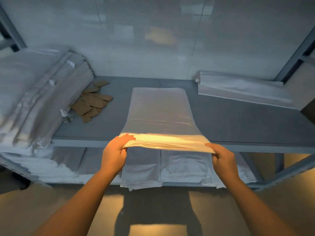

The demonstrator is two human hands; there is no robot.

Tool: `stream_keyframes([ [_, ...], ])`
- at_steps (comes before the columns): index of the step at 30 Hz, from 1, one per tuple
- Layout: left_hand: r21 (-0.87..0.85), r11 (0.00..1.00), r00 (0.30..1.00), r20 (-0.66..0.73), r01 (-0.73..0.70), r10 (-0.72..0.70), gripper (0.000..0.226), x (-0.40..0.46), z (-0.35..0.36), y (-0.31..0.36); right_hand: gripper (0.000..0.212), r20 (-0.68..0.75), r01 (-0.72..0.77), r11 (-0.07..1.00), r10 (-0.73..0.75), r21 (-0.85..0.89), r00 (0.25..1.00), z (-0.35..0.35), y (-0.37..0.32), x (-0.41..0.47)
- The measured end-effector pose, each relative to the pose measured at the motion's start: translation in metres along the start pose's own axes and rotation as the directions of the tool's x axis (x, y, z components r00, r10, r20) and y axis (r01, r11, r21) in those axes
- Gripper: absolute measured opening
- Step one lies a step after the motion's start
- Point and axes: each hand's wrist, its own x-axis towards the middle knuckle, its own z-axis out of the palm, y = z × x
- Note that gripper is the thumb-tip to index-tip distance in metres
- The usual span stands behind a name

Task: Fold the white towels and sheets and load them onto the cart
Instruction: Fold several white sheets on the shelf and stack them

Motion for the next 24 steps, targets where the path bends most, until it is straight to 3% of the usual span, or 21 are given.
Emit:
stream_keyframes([
  [4, -0.009, 0.998, 0.990, -0.126, 0.062, -0.063, 0.042, -0.027, -0.007, 0.038, 0.033, -0.076, 0.072, 0.996, -0.067, 0.059, 0.995, -0.029, -0.003, -0.011],
  [11, -0.027, 0.999, 0.950, -0.309, 0.025, -0.032, 0.038, -0.053, -0.019, 0.083, 0.035, -0.285, 0.154, 0.970, -0.097, 0.186, 0.954, -0.066, -0.021, -0.023],
  [18, -0.030, 0.999, 0.923, -0.382, 0.037, -0.046, 0.038, -0.019, -0.038, 0.101, 0.030, -0.347, 0.171, 0.945, -0.066, 0.280, 0.935, -0.080, -0.052, 0.019],
  [24, -0.022, 0.998, 0.910, -0.410, 0.055, -0.059, 0.044, 0.034, -0.039, 0.091, 0.039, -0.370, 0.208, 0.946, -0.105, 0.251, 0.923, -0.068, -0.070, 0.076],
])
